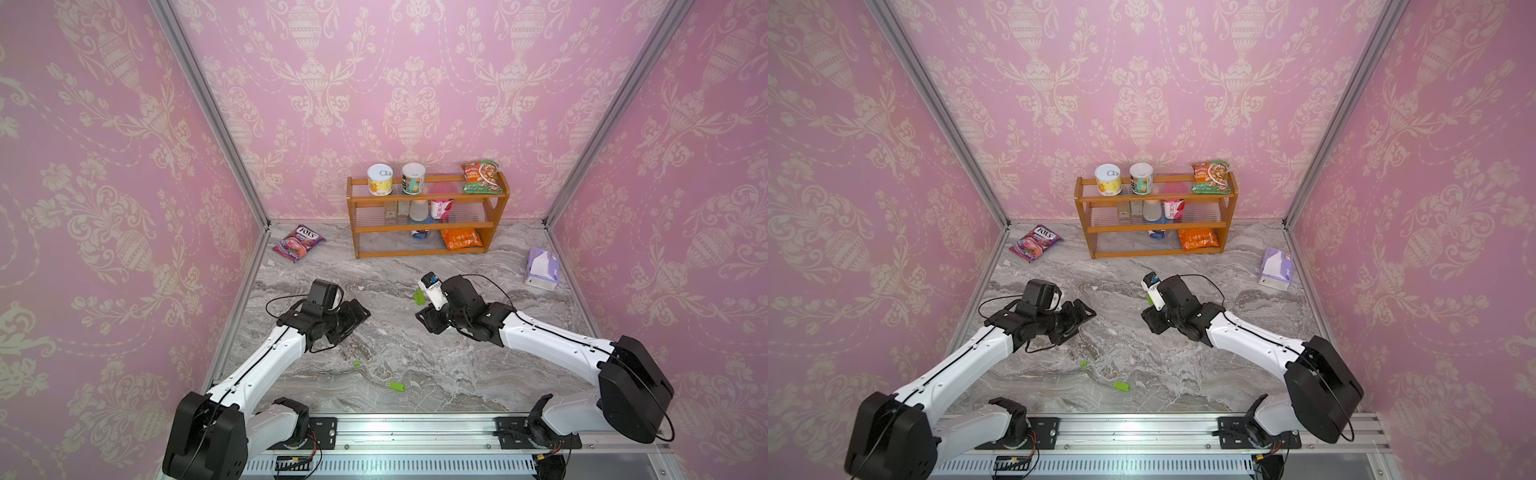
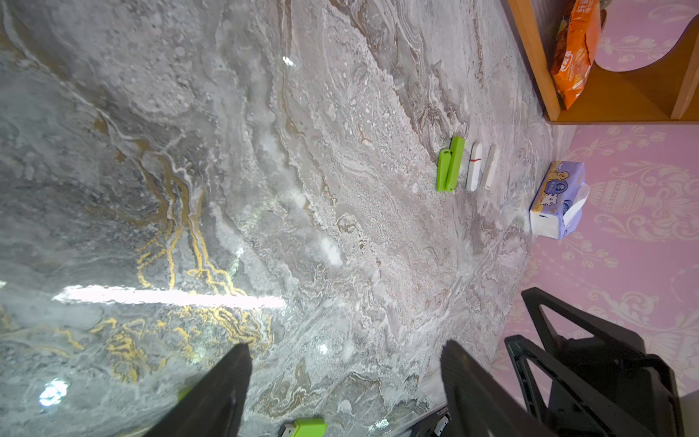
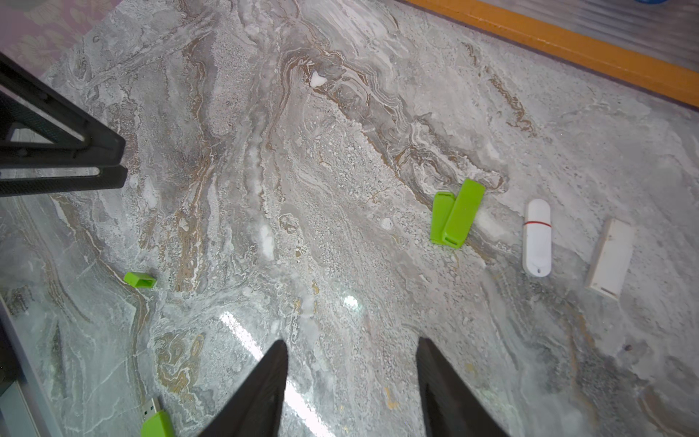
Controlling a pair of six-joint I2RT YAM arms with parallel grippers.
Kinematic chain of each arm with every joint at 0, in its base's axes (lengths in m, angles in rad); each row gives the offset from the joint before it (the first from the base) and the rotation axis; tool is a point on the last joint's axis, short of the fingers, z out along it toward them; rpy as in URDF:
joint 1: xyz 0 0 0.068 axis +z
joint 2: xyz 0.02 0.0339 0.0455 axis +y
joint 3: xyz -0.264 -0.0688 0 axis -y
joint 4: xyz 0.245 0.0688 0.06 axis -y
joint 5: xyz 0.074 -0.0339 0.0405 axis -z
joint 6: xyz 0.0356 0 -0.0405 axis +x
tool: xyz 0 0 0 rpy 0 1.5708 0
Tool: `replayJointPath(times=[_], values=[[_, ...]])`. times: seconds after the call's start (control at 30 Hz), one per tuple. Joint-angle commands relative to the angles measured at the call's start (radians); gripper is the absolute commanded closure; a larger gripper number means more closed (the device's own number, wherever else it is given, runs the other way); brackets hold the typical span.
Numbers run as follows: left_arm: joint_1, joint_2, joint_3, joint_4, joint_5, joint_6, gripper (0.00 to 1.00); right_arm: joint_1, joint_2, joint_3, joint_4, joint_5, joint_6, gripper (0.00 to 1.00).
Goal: Close the usb drive cover
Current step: Pick up the cover from the center of the board.
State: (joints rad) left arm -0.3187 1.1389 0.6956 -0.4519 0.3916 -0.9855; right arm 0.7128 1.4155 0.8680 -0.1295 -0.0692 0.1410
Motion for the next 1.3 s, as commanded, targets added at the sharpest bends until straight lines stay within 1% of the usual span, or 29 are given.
replayJointPath(times=[0.0, 0.07, 0.17, 0.2, 0.27, 0.37, 0.47, 0.53, 0.6, 0.7, 0.77, 0.83, 0.9, 0.93, 1.03, 1.1, 1.27], values=[[-0.022, -0.01, -0.045, -0.094, 0.039, -0.094, 0.2, 0.009, 0.016, -0.022, 0.025, -0.04, -0.021, 0.43], [-0.034, -0.031, -0.08, -0.095, 0.047, -0.161, 0.21, 0.01, 0.02, -0.028, 0.028, -0.04, -0.025, 0.43], [-0.035, -0.08, -0.136, -0.062, 0.09, -0.295, 0.25, 0.01, 0.021, -0.032, 0.028, -0.034, -0.032, 0.43], [-0.033, -0.102, -0.143, -0.062, 0.088, -0.339, 0.27, 0.01, 0.022, -0.032, 0.028, -0.03, -0.033, 0.43], [-0.023, -0.155, -0.145, -0.094, 0.074, -0.452, 0.33, 0.011, 0.026, -0.025, 0.025, -0.016, -0.032, 0.43], [-0.005, -0.219, -0.149, -0.142, 0.097, -0.61, 0.41, 0.01, 0.032, -0.019, 0.03, -0.013, -0.021, 0.43], [-0.003, -0.272, -0.147, -0.253, 0.101, -0.756, 0.44, 0.011, 0.036, -0.023, 0.052, -0.023, -0.009, 0.43], [-0.004, -0.292, -0.165, -0.283, 0.109, -0.813, 0.44, 0.011, 0.044, -0.022, 0.065, -0.024, -0.006, 0.43], [-0.004, -0.293, -0.165, -0.398, 0.098, -0.851, 0.44, 0.009, 0.057, -0.015, 0.07, -0.024, -0.004, 0.43], [-0.004, -0.298, -0.191, -0.395, 0.102, -0.905, 0.46, 0.009, 0.074, -0.009, 0.077, -0.029, -0.003, 0.43], [-0.002, -0.296, -0.177, -0.449, 0.048, -0.916, 0.46, 0.007, 0.085, -0.005, 0.079, -0.03, 0.005, 0.43], [-0.002, -0.287, -0.214, -0.393, 0.032, -0.937, 0.46, 0.005, 0.096, -0.003, 0.084, -0.037, 0.008, 0.43], [0.0, -0.27, -0.274, -0.262, 0.06, -0.982, 0.46, 0.003, 0.108, -0.001, 0.09, -0.043, 0.011, 0.43], [0.001, -0.256, -0.289, -0.221, 0.056, -0.994, 0.46, 0.003, 0.113, 0.003, 0.088, -0.044, 0.012, 0.43], [0.001, -0.21, -0.285, -0.185, 0.015, -0.99, 0.46, 0.001, 0.124, 0.009, 0.085, -0.049, 0.016, 0.43], [0.005, -0.19, -0.294, -0.148, 0.008, -0.995, 0.46, 0.002, 0.126, 0.012, 0.08, -0.054, 0.016, 0.43], [0.02, -0.18, -0.287, -0.128, -0.023, -0.988, 0.47, 0.001, 0.136, 0.017, 0.077, -0.058, 0.014, 0.43]])
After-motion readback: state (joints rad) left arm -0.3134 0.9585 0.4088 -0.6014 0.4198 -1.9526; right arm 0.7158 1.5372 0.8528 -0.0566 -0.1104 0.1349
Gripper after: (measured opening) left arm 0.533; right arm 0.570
